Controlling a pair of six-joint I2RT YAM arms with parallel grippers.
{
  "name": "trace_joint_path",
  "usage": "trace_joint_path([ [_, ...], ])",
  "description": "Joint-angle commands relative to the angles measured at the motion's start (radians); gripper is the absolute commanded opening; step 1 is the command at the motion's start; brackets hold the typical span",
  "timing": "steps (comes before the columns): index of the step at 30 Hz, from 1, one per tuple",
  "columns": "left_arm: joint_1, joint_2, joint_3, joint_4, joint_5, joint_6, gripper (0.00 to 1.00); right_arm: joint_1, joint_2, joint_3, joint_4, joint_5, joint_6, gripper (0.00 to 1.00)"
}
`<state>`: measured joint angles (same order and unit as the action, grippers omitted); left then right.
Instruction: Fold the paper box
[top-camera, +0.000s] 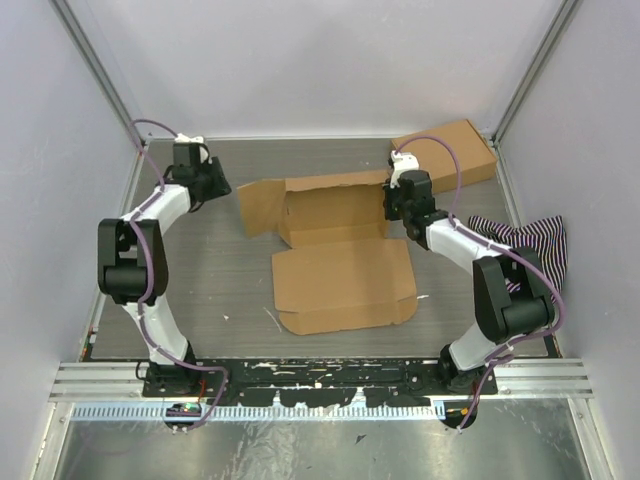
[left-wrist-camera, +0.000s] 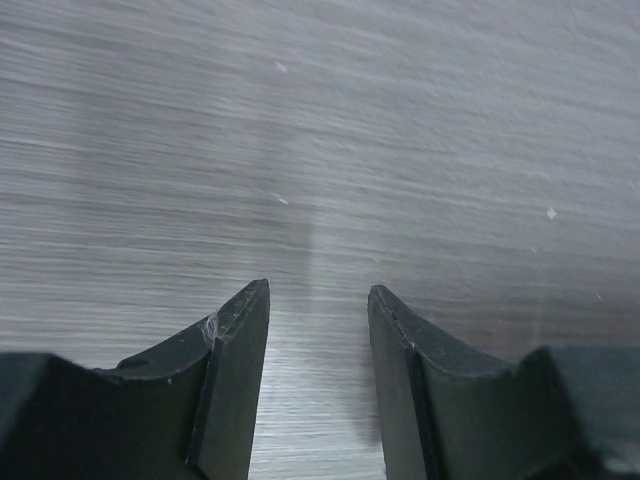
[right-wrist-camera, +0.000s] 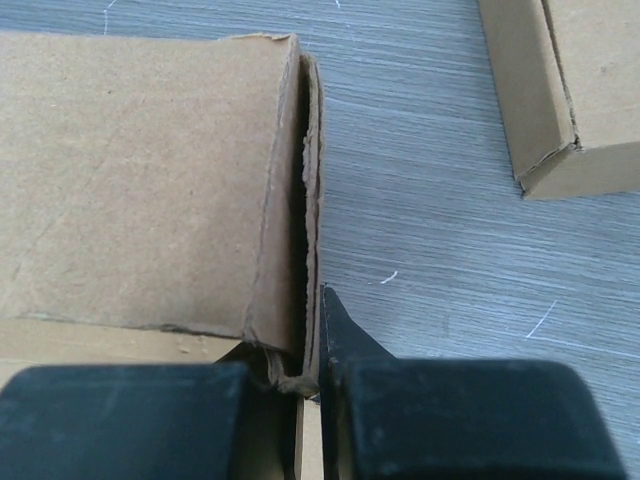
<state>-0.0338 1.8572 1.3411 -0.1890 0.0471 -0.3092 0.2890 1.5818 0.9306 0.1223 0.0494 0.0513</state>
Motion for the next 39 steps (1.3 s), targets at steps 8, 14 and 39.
trace_joint_path([
  [8, -0.14, -0.129, -0.212, 0.232, 0.201, 0.009, 0.5, -0.025, 0.029, 0.088, -0.029, -0.144, 0.031, 0.01],
  [14, -0.175, -0.288, -0.318, 0.192, 0.197, 0.006, 0.48, -0.027, 0.071, 0.145, -0.063, -0.149, 0.04, 0.02],
  [39, -0.331, -0.48, -0.381, 0.125, 0.168, -0.068, 0.47, -0.028, 0.105, 0.162, -0.064, -0.212, 0.075, 0.03],
])
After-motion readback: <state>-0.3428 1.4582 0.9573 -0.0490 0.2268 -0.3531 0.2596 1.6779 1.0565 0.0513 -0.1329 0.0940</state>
